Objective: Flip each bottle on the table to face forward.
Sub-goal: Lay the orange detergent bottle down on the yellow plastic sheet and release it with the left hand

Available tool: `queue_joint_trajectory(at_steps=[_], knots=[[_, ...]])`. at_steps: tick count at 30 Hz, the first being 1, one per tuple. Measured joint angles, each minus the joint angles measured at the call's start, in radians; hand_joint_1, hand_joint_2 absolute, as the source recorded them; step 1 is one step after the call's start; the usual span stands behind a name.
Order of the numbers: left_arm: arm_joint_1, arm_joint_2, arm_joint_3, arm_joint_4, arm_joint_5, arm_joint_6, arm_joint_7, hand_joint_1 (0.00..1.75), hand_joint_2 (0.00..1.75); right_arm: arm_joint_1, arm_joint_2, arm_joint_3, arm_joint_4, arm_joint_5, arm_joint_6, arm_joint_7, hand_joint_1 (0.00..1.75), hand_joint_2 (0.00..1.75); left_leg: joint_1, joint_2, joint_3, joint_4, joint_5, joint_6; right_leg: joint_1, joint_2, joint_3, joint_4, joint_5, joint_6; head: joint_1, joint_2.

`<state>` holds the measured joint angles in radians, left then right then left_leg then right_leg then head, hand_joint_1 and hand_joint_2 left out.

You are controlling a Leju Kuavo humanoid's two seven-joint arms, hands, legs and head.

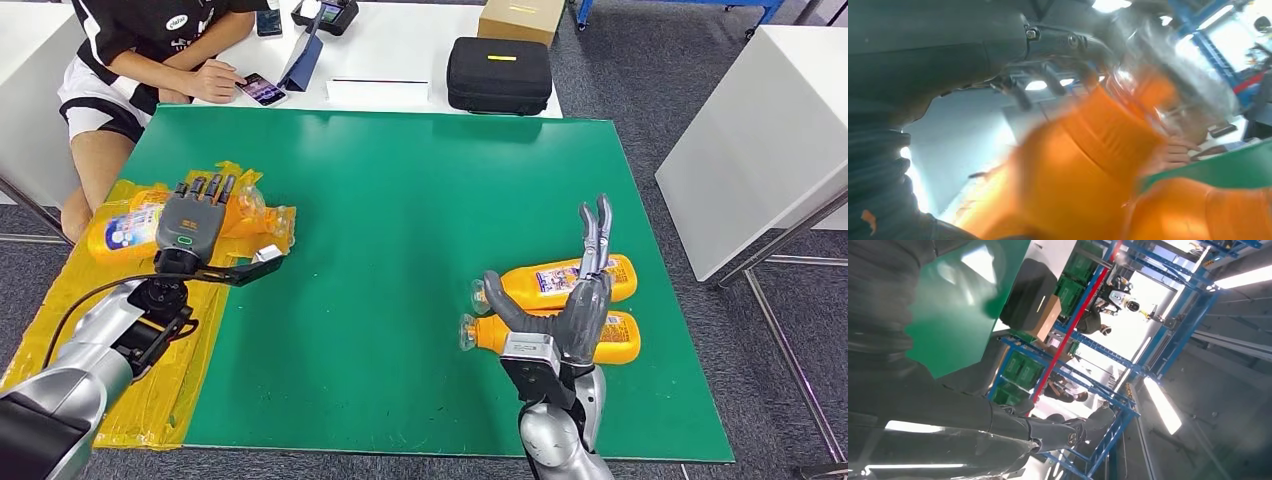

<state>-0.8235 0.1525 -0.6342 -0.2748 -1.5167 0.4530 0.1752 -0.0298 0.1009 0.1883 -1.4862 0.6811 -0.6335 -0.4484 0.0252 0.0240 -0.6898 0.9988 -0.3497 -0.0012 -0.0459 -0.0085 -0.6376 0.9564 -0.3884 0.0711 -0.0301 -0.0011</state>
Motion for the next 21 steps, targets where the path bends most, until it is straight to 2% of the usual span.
queue_joint_trajectory(at_steps=[4, 8, 12, 16, 18, 19, 21], knots=[[0.003, 0.001, 0.061, 0.000, 0.028, 0.090, 0.038, 0.00, 0.00, -0.001, -0.003, -0.004, 0.000, 0.109, 0.008, 0.064, 0.00, 1.75, 0.000, 0.000, 0.000, 0.000, 0.000, 0.000, 0.000, 0.000, 0.000, 0.000, 0.000, 0.000, 0.000, 0.000], [0.003, 0.000, 0.162, -0.002, 0.079, 0.202, 0.028, 0.00, 0.00, -0.007, -0.005, -0.016, 0.007, 0.255, 0.034, 0.154, 0.00, 1.75, 0.000, 0.000, 0.000, 0.000, 0.000, 0.000, 0.000, 0.000, 0.000, 0.000, 0.000, 0.000, 0.000, 0.000], [0.003, -0.016, 0.287, -0.013, 0.193, 0.233, -0.103, 0.00, 0.00, -0.017, -0.015, -0.032, 0.016, 0.351, 0.090, 0.216, 0.00, 1.75, 0.000, 0.000, 0.000, 0.000, 0.000, 0.000, 0.000, 0.000, 0.000, 0.000, 0.000, 0.000, 0.000, 0.000], [0.002, -0.038, 0.378, -0.023, 0.256, 0.231, -0.198, 0.00, 0.00, -0.032, -0.034, -0.047, 0.027, 0.386, 0.144, 0.243, 0.00, 1.75, 0.000, 0.000, 0.000, 0.000, 0.000, 0.000, 0.000, 0.000, 0.000, 0.000, 0.000, 0.000, 0.000, 0.000], [0.002, -0.056, 0.430, -0.030, 0.350, 0.209, -0.302, 0.00, 0.00, -0.051, -0.051, -0.056, 0.044, 0.412, 0.206, 0.271, 0.00, 1.75, 0.000, -0.001, 0.000, 0.000, 0.000, 0.000, 0.000, 0.000, 0.000, 0.000, 0.000, 0.000, 0.000, 0.000], [0.002, -0.068, 0.465, -0.035, 0.429, 0.175, -0.380, 0.00, 0.00, -0.067, -0.064, -0.061, 0.062, 0.428, 0.248, 0.287, 0.00, 1.75, 0.000, -0.001, 0.000, 0.000, 0.000, 0.000, 0.000, 0.000, 0.000, 0.000, 0.001, 0.000, 0.000, 0.000], [0.000, -0.099, 0.562, -0.049, 0.626, 0.050, -0.554, 0.00, 0.00, -0.111, -0.099, -0.070, 0.127, 0.464, 0.340, 0.311, 0.00, 1.75, -0.001, -0.001, 0.000, 0.000, 0.000, 0.001, -0.001, 0.000, 0.001, 0.000, 0.001, 0.001, 0.000, 0.000]])
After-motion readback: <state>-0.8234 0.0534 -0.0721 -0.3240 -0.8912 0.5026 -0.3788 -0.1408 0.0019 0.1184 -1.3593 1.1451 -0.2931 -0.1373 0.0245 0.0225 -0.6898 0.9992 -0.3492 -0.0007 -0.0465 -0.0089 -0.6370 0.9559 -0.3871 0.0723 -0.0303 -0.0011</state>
